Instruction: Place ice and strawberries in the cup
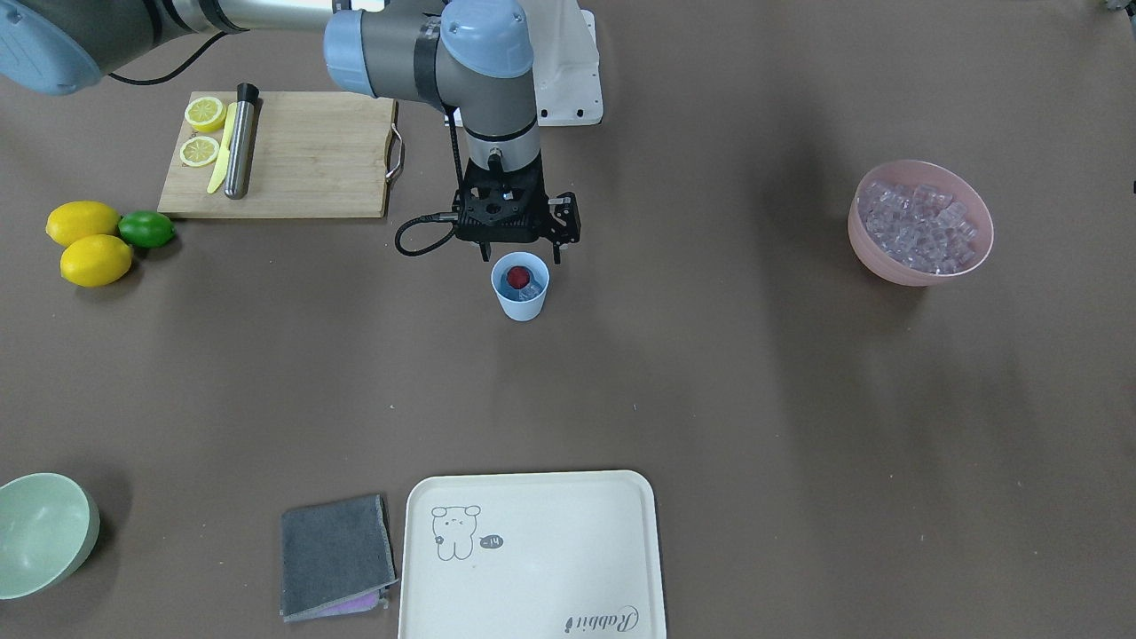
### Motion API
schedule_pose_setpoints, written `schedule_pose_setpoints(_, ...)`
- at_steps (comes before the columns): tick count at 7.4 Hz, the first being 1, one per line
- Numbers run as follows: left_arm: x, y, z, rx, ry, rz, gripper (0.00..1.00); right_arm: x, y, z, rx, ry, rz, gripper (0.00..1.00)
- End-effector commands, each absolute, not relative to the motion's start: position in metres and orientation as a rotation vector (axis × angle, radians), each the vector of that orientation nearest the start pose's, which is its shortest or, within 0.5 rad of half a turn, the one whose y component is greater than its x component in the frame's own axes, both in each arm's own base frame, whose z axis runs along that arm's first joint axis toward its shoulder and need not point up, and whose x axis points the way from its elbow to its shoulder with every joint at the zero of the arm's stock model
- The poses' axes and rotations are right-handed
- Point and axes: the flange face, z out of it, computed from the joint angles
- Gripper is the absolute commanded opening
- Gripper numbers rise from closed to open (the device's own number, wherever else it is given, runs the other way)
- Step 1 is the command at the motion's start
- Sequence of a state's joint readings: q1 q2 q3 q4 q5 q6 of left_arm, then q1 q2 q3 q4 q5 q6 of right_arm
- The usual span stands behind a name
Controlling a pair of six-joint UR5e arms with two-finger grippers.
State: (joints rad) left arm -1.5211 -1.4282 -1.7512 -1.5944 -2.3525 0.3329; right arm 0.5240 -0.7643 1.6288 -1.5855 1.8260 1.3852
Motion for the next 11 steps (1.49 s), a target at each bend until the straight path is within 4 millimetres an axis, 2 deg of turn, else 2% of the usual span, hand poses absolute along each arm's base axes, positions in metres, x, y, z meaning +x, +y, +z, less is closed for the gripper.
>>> schedule_pose_setpoints(1, -0.041, -0.437, 0.639, 0.148, 0.766, 0.382, 0.98, -0.494, -0.494, 0.167, -0.097, -0.916, 0.238, 0.99)
schedule_pose_setpoints(2, -0.041, -0.429, 0.646, 0.129, 0.771, 0.375, 0.98, -0.453, -0.514, 0.203, -0.099, -0.900, 0.251, 0.99)
schedule_pose_setpoints(3, -0.041, -0.420, 0.653, 0.110, 0.773, 0.366, 0.98, -0.391, -0.532, 0.249, -0.081, -0.874, 0.226, 0.99)
schedule_pose_setpoints(4, -0.041, -0.416, 0.658, 0.070, 0.778, 0.351, 0.98, -0.344, -0.540, 0.279, -0.024, -0.835, 0.173, 0.99)
schedule_pose_setpoints(5, -0.043, -0.417, 0.653, 0.018, 0.783, 0.326, 0.98, -0.291, -0.554, 0.298, 0.051, -0.816, 0.091, 1.00)
schedule_pose_setpoints(6, -0.045, -0.412, 0.659, 0.003, 0.782, 0.317, 0.98, -0.242, -0.553, 0.337, 0.105, -0.778, -0.001, 1.00)
schedule_pose_setpoints(8, -0.045, -0.412, 0.660, 0.003, 0.786, 0.316, 0.98, -0.144, -0.544, 0.429, 0.153, -0.683, -0.148, 1.00)
schedule_pose_setpoints(9, -0.044, -0.412, 0.660, 0.004, 0.788, 0.318, 0.98, -0.093, -0.532, 0.471, 0.167, -0.645, -0.208, 1.00)
schedule_pose_setpoints(10, -0.044, -0.412, 0.660, 0.005, 0.789, 0.318, 0.98, -0.044, -0.512, 0.512, 0.162, -0.623, -0.247, 1.00)
schedule_pose_setpoints(11, -0.044, -0.411, 0.660, 0.005, 0.789, 0.316, 0.98, 0.000, -0.483, 0.551, 0.150, -0.629, -0.287, 1.00)
